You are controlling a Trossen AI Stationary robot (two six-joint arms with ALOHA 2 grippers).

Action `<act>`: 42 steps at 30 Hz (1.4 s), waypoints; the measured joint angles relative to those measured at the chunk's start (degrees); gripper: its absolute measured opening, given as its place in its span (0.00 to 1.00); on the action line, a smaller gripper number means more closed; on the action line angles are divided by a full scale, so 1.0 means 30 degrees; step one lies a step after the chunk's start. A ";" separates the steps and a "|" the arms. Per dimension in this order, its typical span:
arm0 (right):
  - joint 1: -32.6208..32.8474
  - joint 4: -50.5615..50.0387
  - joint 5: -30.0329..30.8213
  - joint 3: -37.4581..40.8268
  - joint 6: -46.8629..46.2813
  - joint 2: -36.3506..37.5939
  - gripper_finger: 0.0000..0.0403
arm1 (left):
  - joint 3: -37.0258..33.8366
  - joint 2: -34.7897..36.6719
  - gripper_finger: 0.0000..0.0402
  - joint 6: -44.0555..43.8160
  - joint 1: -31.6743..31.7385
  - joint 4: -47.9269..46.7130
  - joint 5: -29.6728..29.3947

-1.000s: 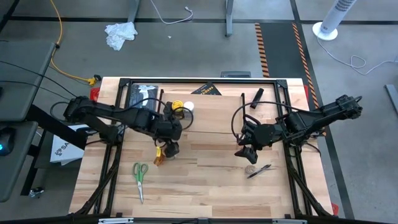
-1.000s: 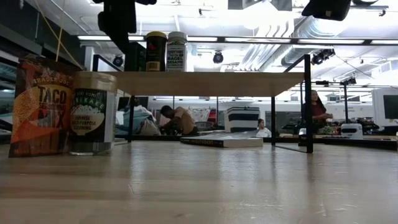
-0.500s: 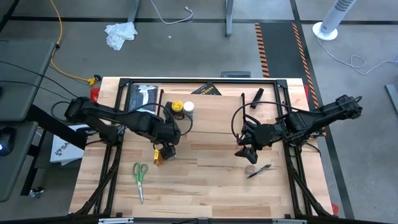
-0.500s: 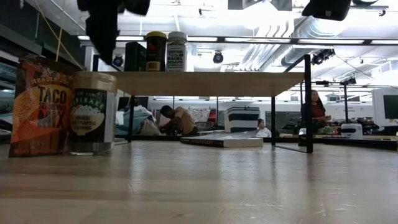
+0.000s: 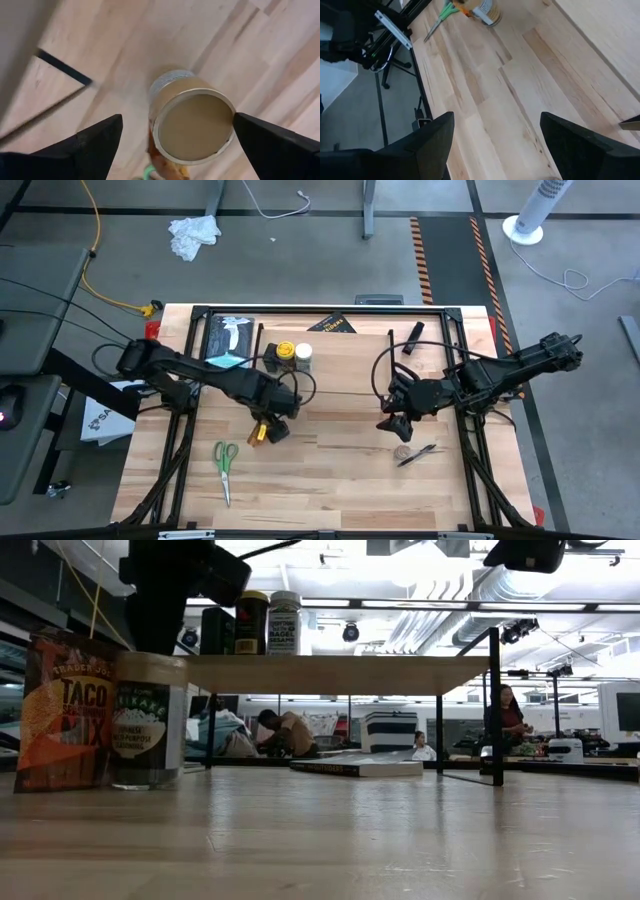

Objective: Shelf spices
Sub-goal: Put the gold seasoning bottle on the shelf

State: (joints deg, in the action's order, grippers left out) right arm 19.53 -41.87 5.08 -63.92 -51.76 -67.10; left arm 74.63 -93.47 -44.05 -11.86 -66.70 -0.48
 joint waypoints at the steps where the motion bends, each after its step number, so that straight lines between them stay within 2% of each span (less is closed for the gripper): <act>1: 0.0000 0.0007 0.0085 0.0000 -0.0141 0.0000 0.73 | 0.0011 -0.0085 0.94 -0.0103 -0.0140 0.0091 -0.0070; 9: 0.0000 0.0007 0.0270 0.0000 -0.0296 0.0004 0.73 | -0.0066 -0.0144 0.94 -0.0280 -0.0642 0.0271 -0.1845; 19: 0.0000 0.0007 0.0270 0.0000 -0.0303 0.0004 0.73 | -0.0066 -0.0140 0.94 0.0052 -0.0562 -0.0111 -0.1716; 24: 0.0000 0.0000 0.0270 0.0000 -0.0292 0.0004 0.73 | -0.0066 -0.0130 0.94 -0.0229 -0.0732 -0.1261 -0.1795; 31: 0.0000 0.0000 0.0270 0.0000 -0.0281 0.0000 0.73 | -0.0066 -0.0330 0.94 0.0569 -0.1099 -0.1012 -0.2705; 42: 0.0000 0.0000 0.0267 0.0000 -0.0323 0.0001 0.73 | -0.0066 -0.1213 0.94 0.1549 -0.1379 -0.0462 -0.2393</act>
State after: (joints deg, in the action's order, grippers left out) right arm 19.53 -41.87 5.88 -63.92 -52.72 -67.10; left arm 74.43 -97.10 -39.41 -15.99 -68.09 -7.66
